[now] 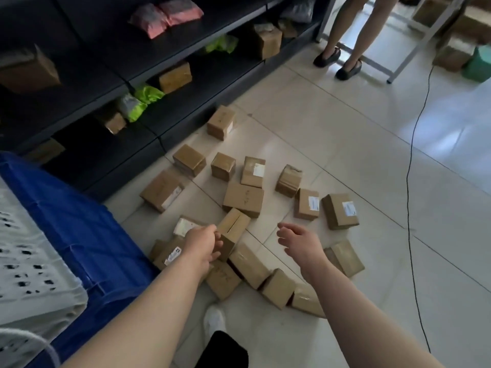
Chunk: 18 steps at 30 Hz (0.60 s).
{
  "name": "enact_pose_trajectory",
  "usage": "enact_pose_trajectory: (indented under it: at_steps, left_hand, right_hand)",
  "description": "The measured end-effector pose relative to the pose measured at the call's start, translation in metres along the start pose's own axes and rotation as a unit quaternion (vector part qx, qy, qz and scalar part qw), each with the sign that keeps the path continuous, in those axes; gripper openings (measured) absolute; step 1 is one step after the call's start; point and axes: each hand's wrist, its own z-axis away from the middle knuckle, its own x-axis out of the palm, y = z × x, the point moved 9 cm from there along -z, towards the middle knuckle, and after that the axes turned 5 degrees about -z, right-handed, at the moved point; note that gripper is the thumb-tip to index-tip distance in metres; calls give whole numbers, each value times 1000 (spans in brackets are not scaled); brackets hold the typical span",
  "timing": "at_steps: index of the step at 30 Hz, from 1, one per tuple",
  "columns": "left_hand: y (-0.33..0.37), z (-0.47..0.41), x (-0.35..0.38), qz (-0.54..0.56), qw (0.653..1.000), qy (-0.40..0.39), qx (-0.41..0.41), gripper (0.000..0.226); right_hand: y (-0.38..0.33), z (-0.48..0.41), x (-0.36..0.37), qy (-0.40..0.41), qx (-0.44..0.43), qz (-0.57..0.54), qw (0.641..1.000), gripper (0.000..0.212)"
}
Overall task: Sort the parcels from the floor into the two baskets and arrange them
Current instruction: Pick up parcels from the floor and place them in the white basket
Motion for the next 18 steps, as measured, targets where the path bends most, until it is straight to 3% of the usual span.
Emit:
enact_pose_trajectory:
  at_steps: [5,18]
  left_hand:
    - [-21,-66,8,6,998,9,-58,16]
    - [-84,-238,49,-32,994,36,-97,8]
  right_hand:
    - [30,-72,31,-3,27,30,999,29]
    - [127,-257,115,-54,55,107,991,39]
